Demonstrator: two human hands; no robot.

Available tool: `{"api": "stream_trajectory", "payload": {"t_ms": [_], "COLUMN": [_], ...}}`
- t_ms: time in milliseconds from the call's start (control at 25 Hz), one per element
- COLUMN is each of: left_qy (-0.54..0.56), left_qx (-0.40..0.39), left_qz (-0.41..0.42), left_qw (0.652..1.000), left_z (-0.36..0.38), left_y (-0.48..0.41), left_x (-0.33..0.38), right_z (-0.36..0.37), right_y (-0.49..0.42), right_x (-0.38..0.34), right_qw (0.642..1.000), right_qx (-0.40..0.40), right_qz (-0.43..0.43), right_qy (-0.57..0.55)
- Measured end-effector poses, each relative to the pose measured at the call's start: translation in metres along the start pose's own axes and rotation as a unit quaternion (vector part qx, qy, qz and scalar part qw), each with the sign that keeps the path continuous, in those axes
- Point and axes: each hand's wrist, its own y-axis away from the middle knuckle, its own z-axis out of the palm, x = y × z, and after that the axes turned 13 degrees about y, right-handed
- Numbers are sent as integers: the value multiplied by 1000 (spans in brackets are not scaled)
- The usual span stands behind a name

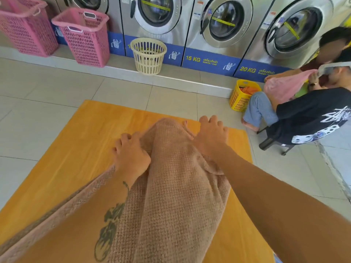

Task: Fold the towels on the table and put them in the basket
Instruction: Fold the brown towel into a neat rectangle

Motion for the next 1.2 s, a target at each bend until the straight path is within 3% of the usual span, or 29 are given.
{"api": "stream_trajectory", "payload": {"t_ms": [80, 160, 280, 360, 440, 560, 680, 800, 920, 1080, 1200], "left_qy": [-68, -82, -75, -114, -119, -122, -135, -151, -169, -118, -62], "left_qx": [43, 22, -141, -201, -195, -145, -104, -150, -199, -167, -164], "left_qz": [120, 208, 135, 109, 120, 141, 139, 60, 22, 39, 33], "left_qw": [990, 974, 978, 967, 966, 972, 976, 975, 965, 978, 984], "left_z": [1, 9, 27, 35, 35, 31, 34, 44, 43, 26, 17], "left_y": [17, 38, 67, 78, 86, 105, 139, 170, 179, 198, 231], "left_x": [4, 7, 1, -7, -3, 11, 25, 35, 46, 60, 57], "right_z": [27, 61, 108, 109, 101, 85, 72, 65, 70, 83, 80], "right_y": [39, 75, 99, 97, 93, 96, 103, 99, 98, 109, 129], "right_x": [-11, -6, 33, 58, 77, 103, 126, 148, 165, 179, 180], "right_qw": [997, 998, 994, 993, 995, 992, 980, 959, 927, 902, 929], "right_qx": [50, 17, -93, -88, -63, -114, -97, -83, -123, -154, -122], "right_qz": [-48, -61, -48, -33, 14, 30, 66, 158, 241, 261, 231], "right_qy": [-14, -21, -23, -72, -77, -39, -159, -222, -260, -306, -262]}}
